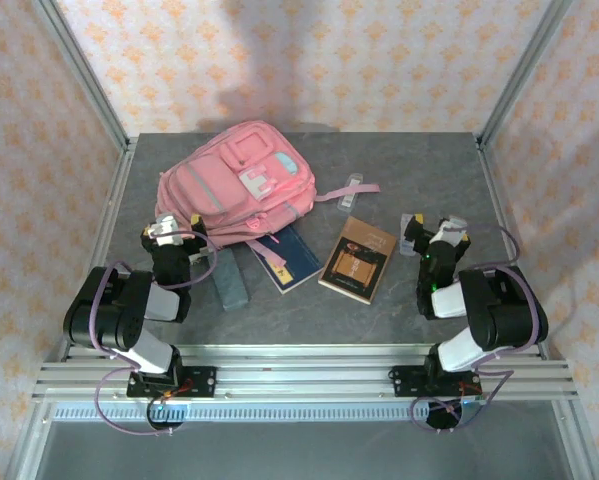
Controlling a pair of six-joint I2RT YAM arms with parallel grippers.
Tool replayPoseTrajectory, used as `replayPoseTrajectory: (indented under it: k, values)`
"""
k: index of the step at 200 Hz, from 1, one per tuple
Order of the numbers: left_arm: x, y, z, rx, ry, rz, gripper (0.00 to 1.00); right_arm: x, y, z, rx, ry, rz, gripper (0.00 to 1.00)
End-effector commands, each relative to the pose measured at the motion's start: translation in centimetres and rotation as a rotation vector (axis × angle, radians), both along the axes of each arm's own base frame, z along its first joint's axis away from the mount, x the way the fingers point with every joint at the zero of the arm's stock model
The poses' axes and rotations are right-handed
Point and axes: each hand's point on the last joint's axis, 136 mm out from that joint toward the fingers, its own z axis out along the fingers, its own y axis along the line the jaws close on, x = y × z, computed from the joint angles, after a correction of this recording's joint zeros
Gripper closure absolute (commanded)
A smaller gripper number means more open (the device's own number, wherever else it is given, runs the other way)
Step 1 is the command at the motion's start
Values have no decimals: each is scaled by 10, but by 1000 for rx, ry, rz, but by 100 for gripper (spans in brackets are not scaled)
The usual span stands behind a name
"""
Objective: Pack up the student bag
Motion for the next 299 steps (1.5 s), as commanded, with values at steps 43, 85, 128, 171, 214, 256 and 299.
replayPoseTrajectory:
  k: [43, 85, 128, 171, 214, 256, 299]
  values:
    - [4, -2, 7, -4, -20, -16, 1, 3, 1, 8, -3, -25, 8, 0]
    - [4, -2, 7, -4, -22, -16, 1, 4, 1, 9, -2, -24, 9, 0]
    - [4, -2, 7, -3, -20, -16, 1, 4, 1, 8, -3, -23, 10, 0]
    - [5, -2, 7, -3, -22, -16, 1, 3, 1, 9, -2, -25, 11, 0]
    - [4, -2, 7, -3, -21, -15, 1, 3, 1, 9, -3, -28, 10, 0]
    - [5, -2, 7, -4, -22, -16, 1, 3, 1, 9, -2, -29, 10, 0]
    - [2, 5, 13, -11, -28, 32, 1, 7, -5, 22, 3, -16, -26, 0]
